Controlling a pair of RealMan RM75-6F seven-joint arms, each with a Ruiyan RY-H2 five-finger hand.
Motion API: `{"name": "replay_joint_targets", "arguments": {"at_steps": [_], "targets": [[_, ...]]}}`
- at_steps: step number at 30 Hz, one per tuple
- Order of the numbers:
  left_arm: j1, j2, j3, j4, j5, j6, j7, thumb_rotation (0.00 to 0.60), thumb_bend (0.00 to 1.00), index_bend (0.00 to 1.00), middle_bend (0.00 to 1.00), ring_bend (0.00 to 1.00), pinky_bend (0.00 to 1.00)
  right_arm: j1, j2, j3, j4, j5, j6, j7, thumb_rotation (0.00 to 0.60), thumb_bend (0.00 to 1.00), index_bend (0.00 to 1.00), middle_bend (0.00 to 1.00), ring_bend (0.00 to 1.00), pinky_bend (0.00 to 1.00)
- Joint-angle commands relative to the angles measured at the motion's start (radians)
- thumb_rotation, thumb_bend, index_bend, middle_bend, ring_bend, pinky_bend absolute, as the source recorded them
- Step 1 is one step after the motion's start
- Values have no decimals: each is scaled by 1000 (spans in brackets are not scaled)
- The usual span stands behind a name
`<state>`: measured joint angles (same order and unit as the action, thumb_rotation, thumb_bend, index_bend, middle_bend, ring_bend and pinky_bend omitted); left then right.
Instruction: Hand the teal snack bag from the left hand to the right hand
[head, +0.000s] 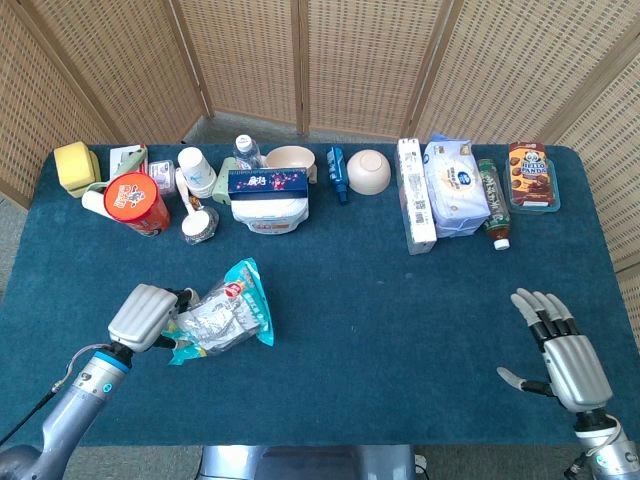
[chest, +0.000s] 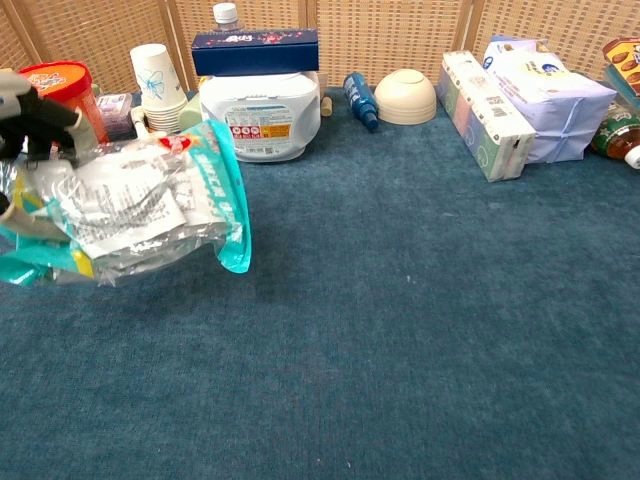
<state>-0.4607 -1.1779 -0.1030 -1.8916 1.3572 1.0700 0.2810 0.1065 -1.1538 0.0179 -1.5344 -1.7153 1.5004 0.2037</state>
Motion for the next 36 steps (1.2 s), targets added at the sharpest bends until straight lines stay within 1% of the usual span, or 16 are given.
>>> {"name": "replay_joint_targets", "arguments": {"at_steps": [1,5,8,13,17,20,25,30,36], "targets": [[-45,51,-35,-73,-63,-64,-23,600,259,651,614,630,740,28,-37,-9,54,-32,-7,61,529,0,0,0,0,0],[-96,97,-60,-138,-155,-174,-93,600,259,651,615,630,740,57,-86,-9,116,-54,-8,144,528,0,0,0,0,0],[-144,138,-93,-179,-217,-271,-183,600,259,651,615,630,740,85,-147,-2,191,-78,10,216,524,0,0,0,0,0],[-208,181,-133,-213,-289,-372,-268,600,259,651,615,629,740,117,-270,20,324,-114,84,285,517,0,0,0,0,0],[-261,210,-156,-234,-349,-443,-313,600,259,651,614,629,740,145,-349,35,390,-124,114,310,515,0,0,0,0,0],[-302,224,-165,-244,-385,-474,-314,600,259,651,615,629,740,167,-381,38,408,-127,111,311,516,0,0,0,0,0],[-377,229,-164,-256,-465,-503,-300,600,259,651,614,629,740,196,-409,45,422,-119,95,286,516,0,0,0,0,0],[-452,206,-157,-255,-546,-500,-281,600,260,651,615,629,740,213,-421,44,422,-106,81,284,505,0,0,0,0,0],[-521,166,-145,-259,-616,-462,-256,600,263,651,615,629,740,218,-426,23,409,-109,85,273,502,0,0,0,0,0]]}}
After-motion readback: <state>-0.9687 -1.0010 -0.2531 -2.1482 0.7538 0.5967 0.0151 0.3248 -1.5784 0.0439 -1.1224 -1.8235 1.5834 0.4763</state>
